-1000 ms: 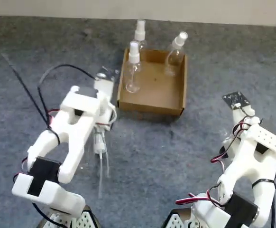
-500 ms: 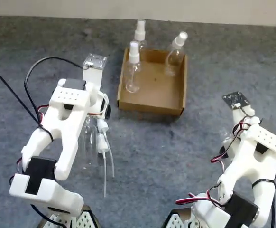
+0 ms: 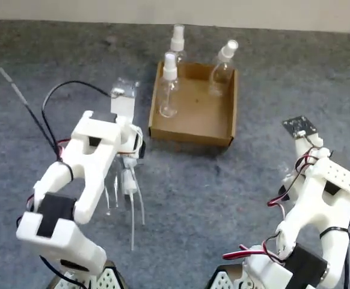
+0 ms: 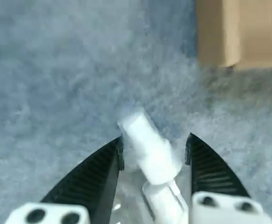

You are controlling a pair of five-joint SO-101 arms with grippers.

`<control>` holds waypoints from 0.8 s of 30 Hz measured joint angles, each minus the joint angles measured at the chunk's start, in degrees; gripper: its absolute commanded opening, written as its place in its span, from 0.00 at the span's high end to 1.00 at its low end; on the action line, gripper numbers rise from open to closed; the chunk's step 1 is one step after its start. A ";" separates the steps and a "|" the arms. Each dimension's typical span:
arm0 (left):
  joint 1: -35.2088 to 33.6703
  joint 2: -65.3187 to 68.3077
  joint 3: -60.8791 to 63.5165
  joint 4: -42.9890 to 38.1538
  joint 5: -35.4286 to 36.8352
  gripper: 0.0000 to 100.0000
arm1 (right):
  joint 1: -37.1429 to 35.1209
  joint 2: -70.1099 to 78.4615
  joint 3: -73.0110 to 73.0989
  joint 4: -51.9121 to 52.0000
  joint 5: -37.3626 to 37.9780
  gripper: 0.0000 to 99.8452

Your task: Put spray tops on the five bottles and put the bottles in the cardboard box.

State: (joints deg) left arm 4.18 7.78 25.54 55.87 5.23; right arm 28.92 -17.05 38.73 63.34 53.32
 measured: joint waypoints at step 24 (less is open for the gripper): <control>4.31 0.09 -13.10 7.91 1.58 0.98 | 10.46 0.00 0.00 0.00 -3.52 0.91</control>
State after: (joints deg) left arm 8.48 7.87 12.44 63.78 6.81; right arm 39.38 -17.05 38.73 63.34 49.80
